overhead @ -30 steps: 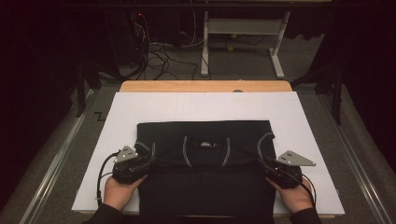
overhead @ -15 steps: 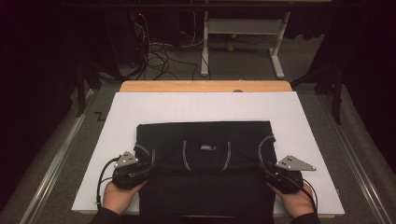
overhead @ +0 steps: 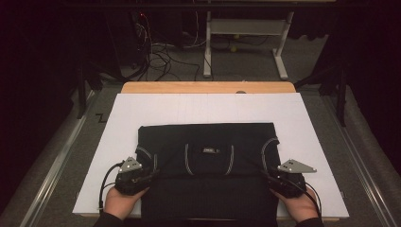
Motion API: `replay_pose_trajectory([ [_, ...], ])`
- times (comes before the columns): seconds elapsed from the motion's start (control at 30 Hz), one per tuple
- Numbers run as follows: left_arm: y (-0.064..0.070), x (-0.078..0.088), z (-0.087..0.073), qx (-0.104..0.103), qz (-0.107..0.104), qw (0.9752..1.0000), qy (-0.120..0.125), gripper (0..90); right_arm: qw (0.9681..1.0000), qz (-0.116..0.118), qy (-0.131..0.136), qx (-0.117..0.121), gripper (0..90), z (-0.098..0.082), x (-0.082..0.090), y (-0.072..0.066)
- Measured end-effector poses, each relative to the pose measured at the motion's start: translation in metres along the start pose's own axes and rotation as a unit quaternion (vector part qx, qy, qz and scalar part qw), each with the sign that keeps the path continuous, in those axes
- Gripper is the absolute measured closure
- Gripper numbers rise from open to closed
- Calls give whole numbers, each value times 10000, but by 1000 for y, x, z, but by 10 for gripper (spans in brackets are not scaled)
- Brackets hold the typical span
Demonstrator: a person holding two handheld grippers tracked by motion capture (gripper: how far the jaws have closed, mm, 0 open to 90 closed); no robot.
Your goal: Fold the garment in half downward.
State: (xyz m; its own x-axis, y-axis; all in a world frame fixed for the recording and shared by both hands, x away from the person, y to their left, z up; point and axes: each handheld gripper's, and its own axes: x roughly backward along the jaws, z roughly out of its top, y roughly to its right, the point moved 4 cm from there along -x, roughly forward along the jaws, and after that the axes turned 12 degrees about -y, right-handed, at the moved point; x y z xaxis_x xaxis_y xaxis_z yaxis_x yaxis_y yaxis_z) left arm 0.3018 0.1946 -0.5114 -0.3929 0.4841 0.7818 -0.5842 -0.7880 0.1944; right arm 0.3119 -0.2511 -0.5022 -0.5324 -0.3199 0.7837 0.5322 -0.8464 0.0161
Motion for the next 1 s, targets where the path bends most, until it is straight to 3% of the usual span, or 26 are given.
replay_pose_trajectory([
  [0.2, 1, 2, -2, 60, -29, 10000, 15, 553, 10000, 11, -59, -30, 619, 0, -1, 1],
  [0.3, -1, 5, -3, 111, -35, 9999, -4, 483, 10000, 49, -49, -51, 519, 0, 0, 0],
  [0.4, -4, 8, -4, 171, -55, 9998, 103, 420, 9999, 51, 99, -67, 359, -1, 2, 1],
  [0.53, -3, 11, -2, 79, 6, 9996, 272, 310, 9991, 111, 371, -158, 224, -2, 7, 3],
  [0.73, 0, 14, 3, -51, 26, 9986, 522, 141, 9969, 236, 712, -247, 118, 2, 14, 5],
  [0.9, 0, 15, 6, -33, -25, 9981, 618, 18, 9950, 321, 901, -289, 12, 7, 18, 1],
  [1.0, 0, 14, 8, -51, 11, 9980, 624, 0, 9944, 272, 973, -324, 1, 9, 19, 0],
])
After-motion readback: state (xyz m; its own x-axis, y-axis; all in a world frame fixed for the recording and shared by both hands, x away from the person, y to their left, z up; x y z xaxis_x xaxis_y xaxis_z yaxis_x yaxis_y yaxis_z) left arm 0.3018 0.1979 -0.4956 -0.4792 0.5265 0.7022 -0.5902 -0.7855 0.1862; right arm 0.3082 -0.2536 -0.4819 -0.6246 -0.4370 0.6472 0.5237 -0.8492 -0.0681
